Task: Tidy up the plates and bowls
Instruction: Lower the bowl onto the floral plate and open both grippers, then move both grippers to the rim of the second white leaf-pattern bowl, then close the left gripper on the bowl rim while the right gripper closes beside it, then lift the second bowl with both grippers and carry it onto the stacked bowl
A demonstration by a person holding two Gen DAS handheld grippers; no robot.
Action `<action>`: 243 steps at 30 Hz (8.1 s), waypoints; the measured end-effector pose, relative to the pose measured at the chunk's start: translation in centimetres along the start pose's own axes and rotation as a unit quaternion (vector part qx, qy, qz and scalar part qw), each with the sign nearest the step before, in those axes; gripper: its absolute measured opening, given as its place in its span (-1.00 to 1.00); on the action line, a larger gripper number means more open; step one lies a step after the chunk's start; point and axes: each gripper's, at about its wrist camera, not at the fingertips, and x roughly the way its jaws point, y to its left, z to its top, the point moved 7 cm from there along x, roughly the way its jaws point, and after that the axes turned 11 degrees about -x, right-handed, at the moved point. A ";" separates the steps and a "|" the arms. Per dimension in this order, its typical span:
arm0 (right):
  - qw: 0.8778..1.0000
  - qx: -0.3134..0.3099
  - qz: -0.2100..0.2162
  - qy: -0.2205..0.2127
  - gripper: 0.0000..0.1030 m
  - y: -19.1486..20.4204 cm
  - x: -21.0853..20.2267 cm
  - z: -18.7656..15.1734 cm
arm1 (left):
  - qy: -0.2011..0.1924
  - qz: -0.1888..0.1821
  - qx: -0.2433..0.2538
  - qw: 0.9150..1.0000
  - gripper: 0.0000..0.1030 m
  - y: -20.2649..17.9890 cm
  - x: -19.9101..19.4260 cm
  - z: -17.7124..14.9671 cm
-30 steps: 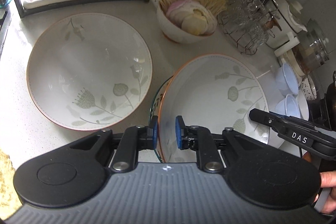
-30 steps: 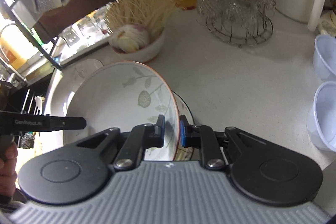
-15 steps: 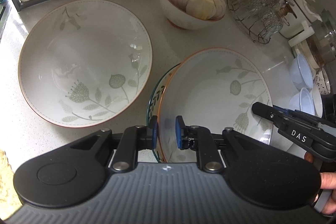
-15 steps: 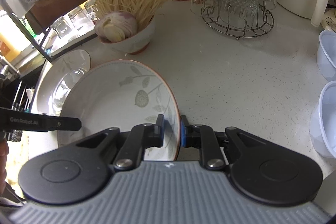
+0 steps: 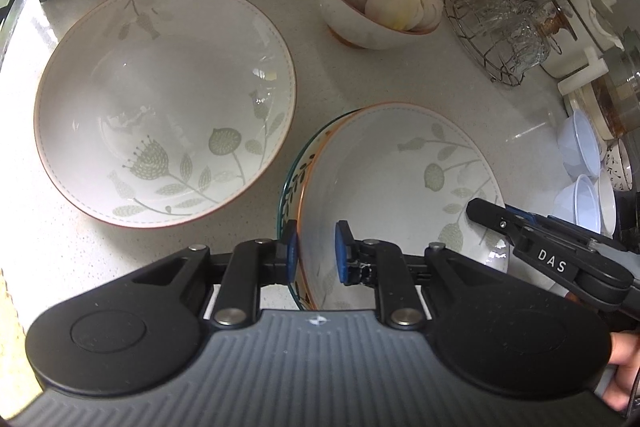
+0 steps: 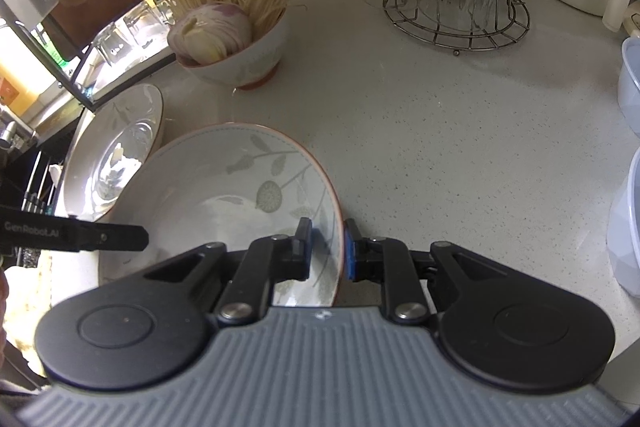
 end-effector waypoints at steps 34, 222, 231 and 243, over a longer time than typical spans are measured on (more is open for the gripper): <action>0.996 0.000 0.000 -0.093 -0.17 0.5 -8.3 3.9 | -0.150 -0.029 0.037 0.988 -0.34 -4.8 -12.8 -0.3; 0.992 0.118 -0.040 -0.020 -0.62 1.9 -4.7 0.9 | -0.039 -0.042 0.139 0.989 -0.72 -1.1 -6.1 2.3; 0.995 0.084 -0.049 -0.009 -0.62 1.5 -3.2 0.4 | -0.029 -0.021 0.137 0.990 -0.72 -1.5 -4.4 2.3; 0.997 0.064 -0.050 -0.003 -0.62 1.3 -2.2 0.3 | -0.016 0.000 0.134 0.991 -0.70 -1.5 -3.1 2.0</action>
